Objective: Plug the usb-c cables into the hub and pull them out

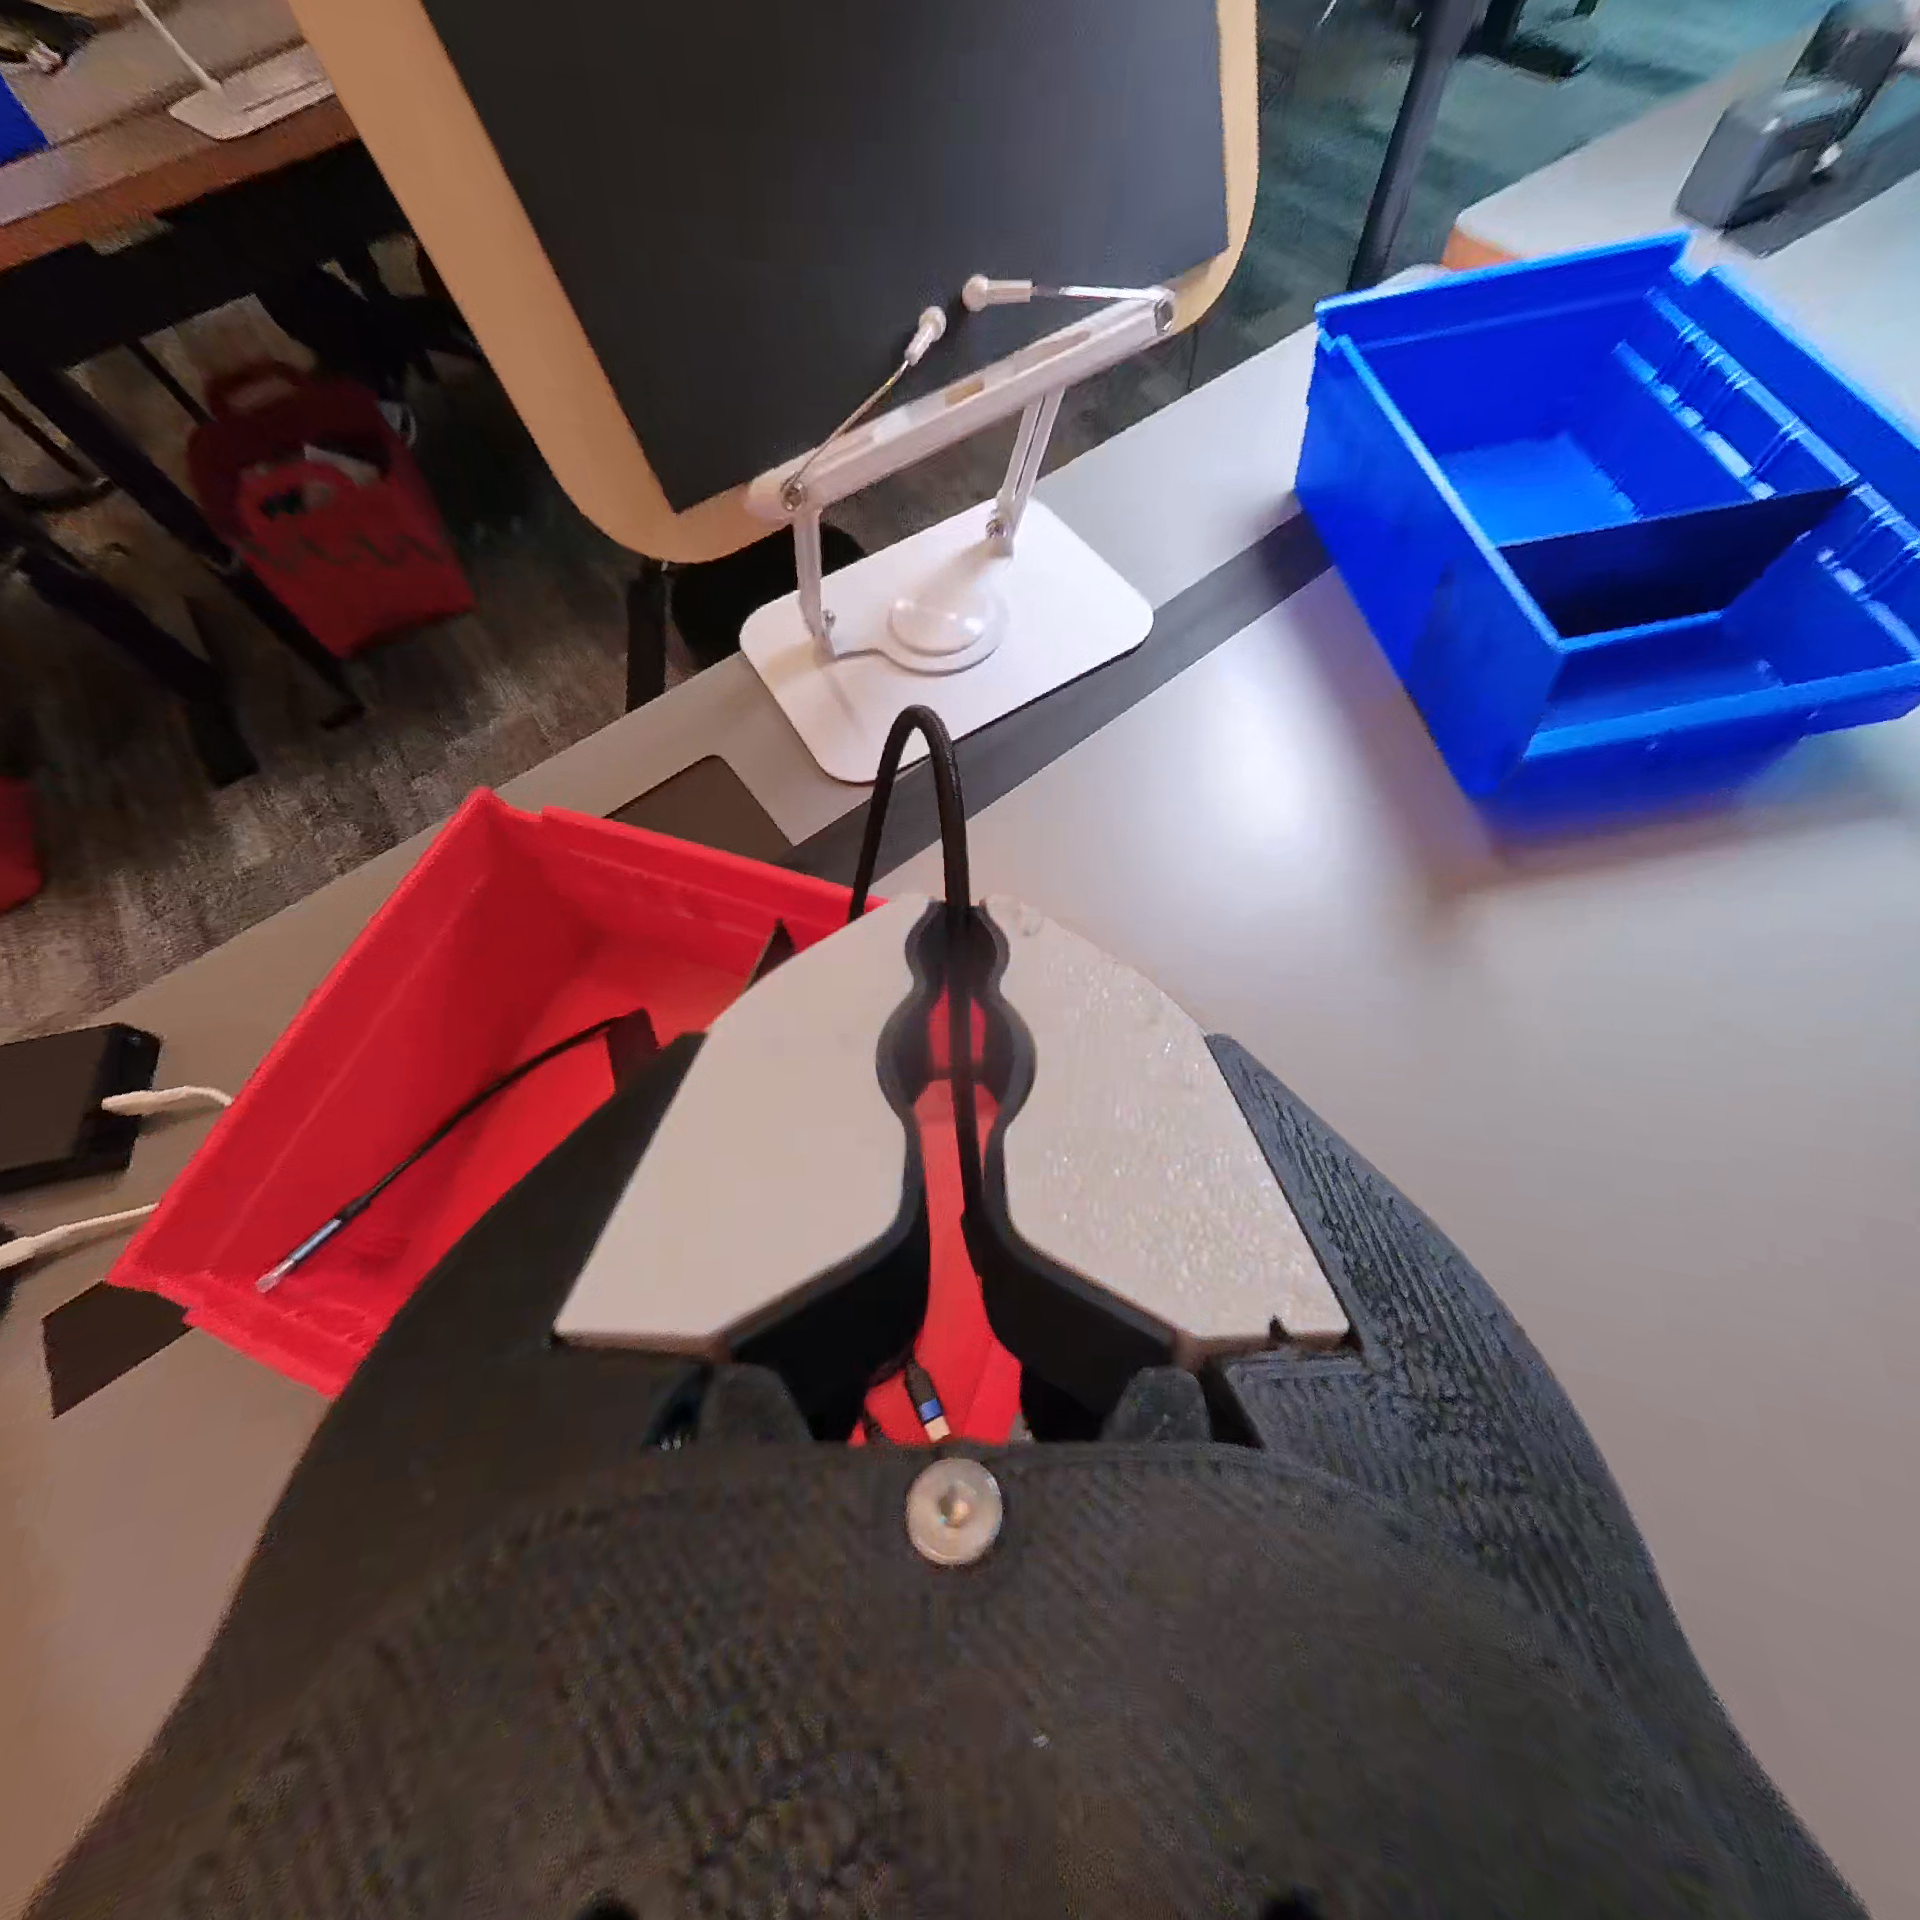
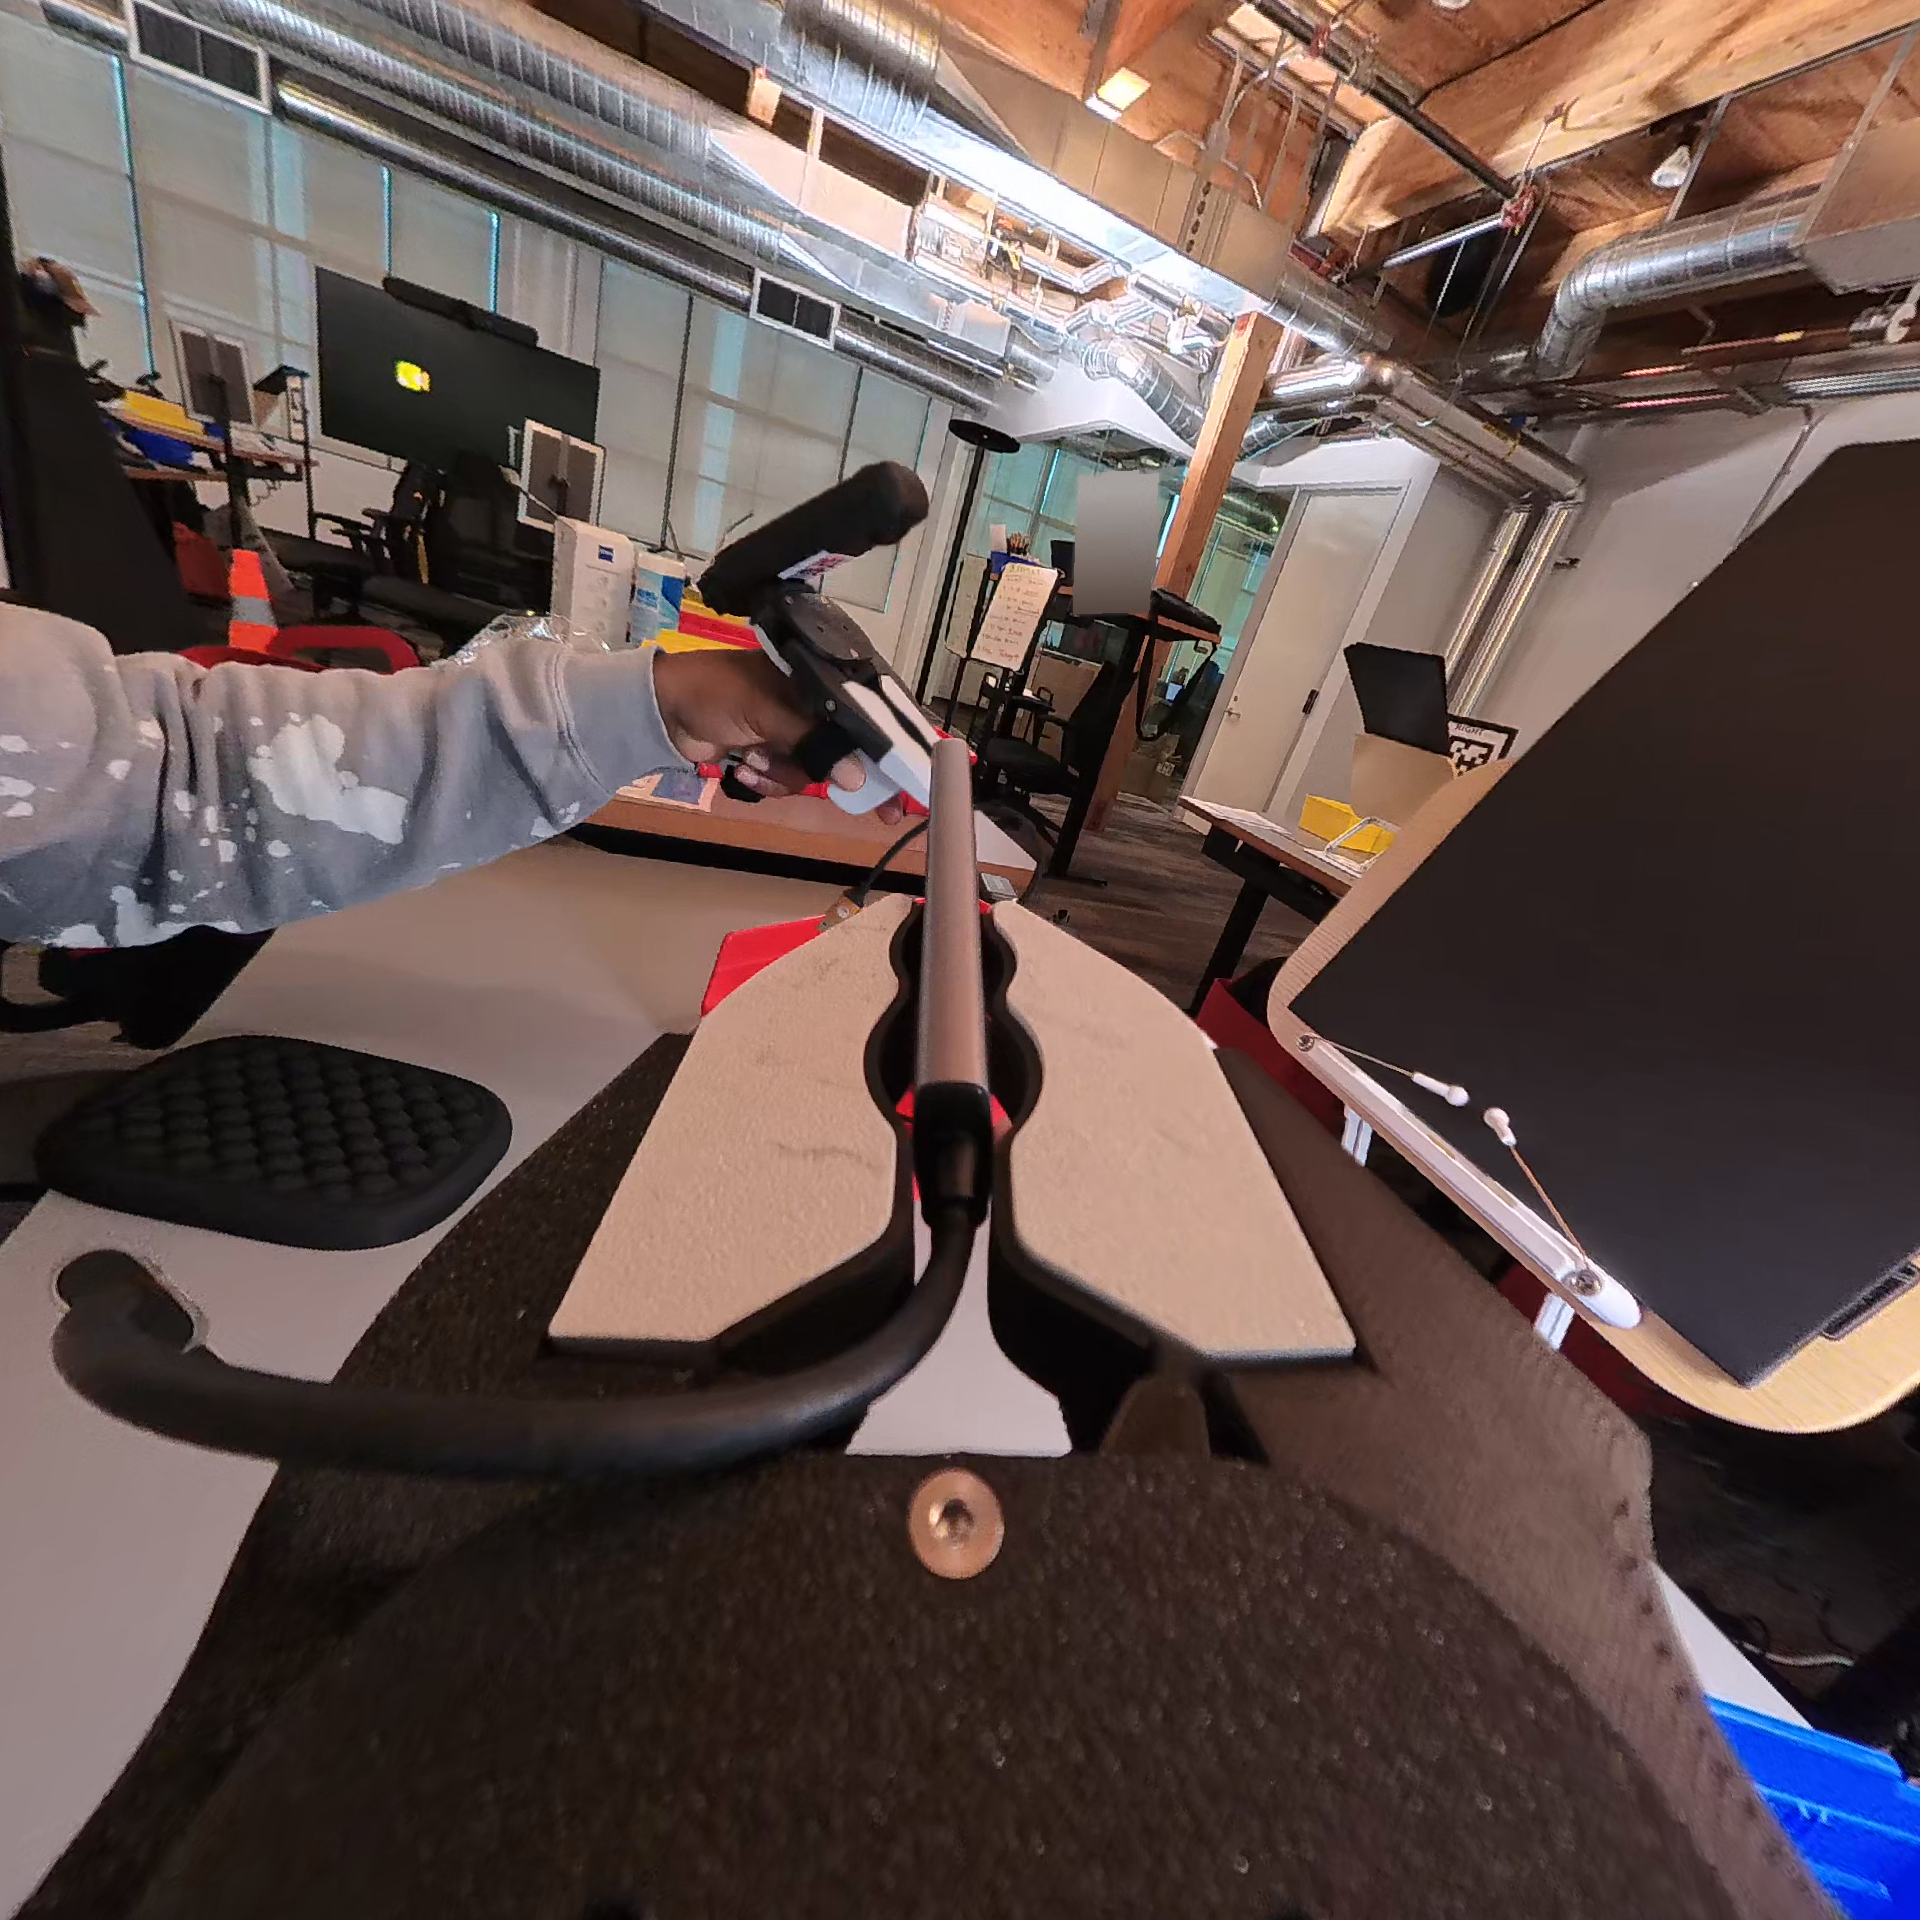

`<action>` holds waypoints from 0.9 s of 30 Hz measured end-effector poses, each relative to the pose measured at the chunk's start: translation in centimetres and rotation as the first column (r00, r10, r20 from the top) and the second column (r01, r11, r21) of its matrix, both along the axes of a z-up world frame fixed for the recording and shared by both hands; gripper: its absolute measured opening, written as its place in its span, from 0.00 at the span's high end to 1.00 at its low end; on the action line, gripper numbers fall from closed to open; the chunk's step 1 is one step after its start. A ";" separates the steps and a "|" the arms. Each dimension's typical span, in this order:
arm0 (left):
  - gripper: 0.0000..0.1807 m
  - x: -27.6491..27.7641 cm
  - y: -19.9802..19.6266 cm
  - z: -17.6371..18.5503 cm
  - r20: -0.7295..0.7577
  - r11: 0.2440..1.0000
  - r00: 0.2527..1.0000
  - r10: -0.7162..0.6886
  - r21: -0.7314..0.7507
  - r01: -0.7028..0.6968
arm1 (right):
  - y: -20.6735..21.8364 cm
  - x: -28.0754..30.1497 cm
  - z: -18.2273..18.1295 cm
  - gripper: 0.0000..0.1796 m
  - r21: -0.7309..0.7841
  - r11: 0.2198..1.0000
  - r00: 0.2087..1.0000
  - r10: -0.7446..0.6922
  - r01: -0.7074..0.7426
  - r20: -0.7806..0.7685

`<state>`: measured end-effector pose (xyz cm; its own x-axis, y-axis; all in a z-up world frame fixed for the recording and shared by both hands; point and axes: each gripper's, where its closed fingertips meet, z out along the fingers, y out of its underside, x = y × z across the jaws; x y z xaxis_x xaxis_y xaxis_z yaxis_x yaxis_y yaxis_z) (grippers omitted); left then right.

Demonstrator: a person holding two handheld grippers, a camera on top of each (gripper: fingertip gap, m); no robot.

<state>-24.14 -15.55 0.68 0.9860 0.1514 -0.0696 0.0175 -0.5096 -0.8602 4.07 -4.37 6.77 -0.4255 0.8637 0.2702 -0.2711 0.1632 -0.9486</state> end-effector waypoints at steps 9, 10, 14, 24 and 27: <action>0.98 7.9 0.2 -0.4 0.353 0.942 0.878 -0.324 0.204 0.266 | 0.3 0.1 -0.1 0.95 -0.001 1.000 1.000 -0.006 0.006 0.002; 0.98 9.4 0.2 -0.9 0.408 0.925 0.833 -0.374 0.235 0.300 | 0.3 0.0 -0.1 0.95 -0.001 1.000 1.000 -0.005 0.005 0.005; 0.98 15.3 0.1 -4.9 0.599 0.869 0.631 -0.494 0.314 0.382 | 0.2 -0.2 -0.5 0.95 0.006 1.000 1.000 -0.004 0.004 0.020; 0.97 16.1 -1.0 -17.0 0.528 0.943 0.791 -0.311 0.064 0.328 | 0.2 -0.5 -1.3 0.95 0.015 1.000 0.999 0.007 -0.008 0.053; 0.90 14.2 -1.3 -17.6 0.148 0.947 0.943 -0.297 -0.079 0.311 | 0.0 -0.9 -1.7 0.95 0.015 1.000 0.998 0.017 -0.018 0.066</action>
<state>-9.92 -16.82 -16.96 0.9852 -0.1583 0.0652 -0.0417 -0.5913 -0.8054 3.21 -4.34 5.11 -0.4574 0.8521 0.2544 -0.2110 0.1739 -0.9619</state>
